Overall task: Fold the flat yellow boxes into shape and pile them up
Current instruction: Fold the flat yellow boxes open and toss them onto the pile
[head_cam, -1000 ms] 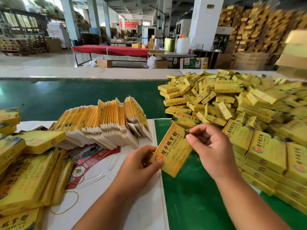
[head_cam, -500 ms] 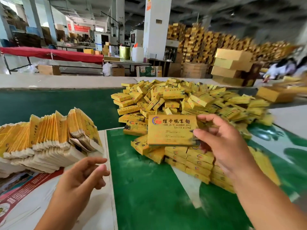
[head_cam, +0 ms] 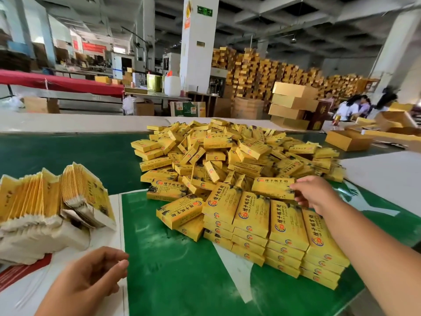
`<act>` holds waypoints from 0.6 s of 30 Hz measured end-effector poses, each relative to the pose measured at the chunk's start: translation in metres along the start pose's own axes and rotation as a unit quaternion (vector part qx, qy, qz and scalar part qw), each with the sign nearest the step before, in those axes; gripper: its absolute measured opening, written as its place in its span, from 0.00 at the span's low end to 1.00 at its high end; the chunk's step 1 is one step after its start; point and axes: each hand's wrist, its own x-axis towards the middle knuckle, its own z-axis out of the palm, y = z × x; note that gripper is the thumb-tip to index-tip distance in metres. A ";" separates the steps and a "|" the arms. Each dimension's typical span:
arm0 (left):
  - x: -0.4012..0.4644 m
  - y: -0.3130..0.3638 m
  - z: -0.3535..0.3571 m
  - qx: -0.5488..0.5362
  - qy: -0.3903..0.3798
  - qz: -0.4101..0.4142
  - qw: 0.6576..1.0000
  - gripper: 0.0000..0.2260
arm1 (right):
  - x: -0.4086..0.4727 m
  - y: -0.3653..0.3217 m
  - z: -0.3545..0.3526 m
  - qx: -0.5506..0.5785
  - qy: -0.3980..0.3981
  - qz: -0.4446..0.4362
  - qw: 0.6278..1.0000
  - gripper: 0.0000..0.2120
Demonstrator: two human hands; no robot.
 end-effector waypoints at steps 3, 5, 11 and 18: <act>0.002 0.003 0.000 0.014 -0.012 -0.020 1.000 0.03 | 0.003 0.002 0.007 -0.144 0.005 -0.030 0.989 0.07; 0.003 0.005 0.000 0.020 -0.014 -0.023 0.999 0.03 | 0.003 -0.002 0.005 -0.284 0.018 -0.070 0.956 0.13; 0.000 0.008 0.002 0.025 0.014 0.002 1.000 0.01 | -0.018 -0.044 0.014 -0.372 0.069 -0.204 0.903 0.15; -0.005 0.008 0.005 0.026 0.105 0.045 0.993 0.05 | -0.105 -0.106 0.093 -0.259 -0.045 -0.392 0.881 0.10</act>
